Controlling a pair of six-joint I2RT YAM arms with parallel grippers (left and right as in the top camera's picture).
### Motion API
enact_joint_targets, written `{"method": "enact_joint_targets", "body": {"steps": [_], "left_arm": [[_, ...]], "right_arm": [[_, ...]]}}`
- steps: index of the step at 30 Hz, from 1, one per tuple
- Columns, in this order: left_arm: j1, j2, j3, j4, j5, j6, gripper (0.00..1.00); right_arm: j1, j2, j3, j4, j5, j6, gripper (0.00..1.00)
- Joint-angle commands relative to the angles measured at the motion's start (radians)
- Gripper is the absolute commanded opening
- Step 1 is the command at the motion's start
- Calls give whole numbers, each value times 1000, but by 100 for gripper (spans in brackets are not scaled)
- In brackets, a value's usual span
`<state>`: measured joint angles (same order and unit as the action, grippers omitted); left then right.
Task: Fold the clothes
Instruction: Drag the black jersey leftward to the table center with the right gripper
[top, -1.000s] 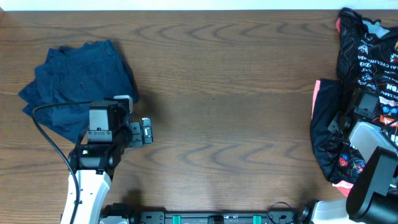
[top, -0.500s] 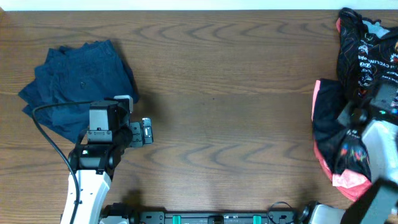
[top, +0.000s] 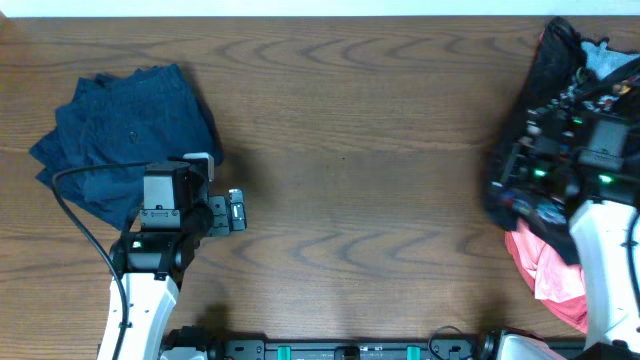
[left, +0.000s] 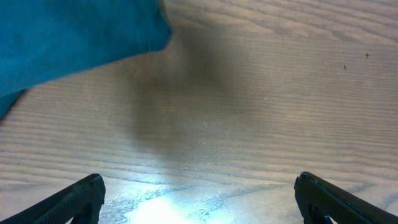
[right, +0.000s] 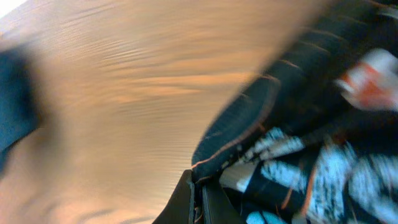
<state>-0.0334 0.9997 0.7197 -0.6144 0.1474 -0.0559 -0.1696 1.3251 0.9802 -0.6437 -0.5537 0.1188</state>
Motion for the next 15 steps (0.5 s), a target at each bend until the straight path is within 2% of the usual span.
{"method": "enact_joint_targets", "body": {"steps": [1,7,8,9,10,11,12,13,15], "left_arm": [[4,-1,19,16,3,-10,98],[4,-1,19,33,3,-10,98],[4,-1,19,37,3,-10,98],[4,-1,19,43,3,-10,98],[4,-1,19,48,3,-10,98],[4,-1,19,52,3,-10,98],[4,-1,19,56,3,-10,98],[4,-1,19,60,3,-29,98],[4,-1,19,58,3,-135,98]], "right_arm": [[198,-1,2,62,-226,-28,3],[525,37,2,243,63,-12,8],[556,43,2,262,139,7,16],[587,50,2,278,262,47,29],[599,51,2,282,350,83,35],[603,52,2,282,440,122,36],[600,51,2,281,492,145,44],[592,51,2,281,546,162,65],[563,51,2,280,620,165,95]]}}
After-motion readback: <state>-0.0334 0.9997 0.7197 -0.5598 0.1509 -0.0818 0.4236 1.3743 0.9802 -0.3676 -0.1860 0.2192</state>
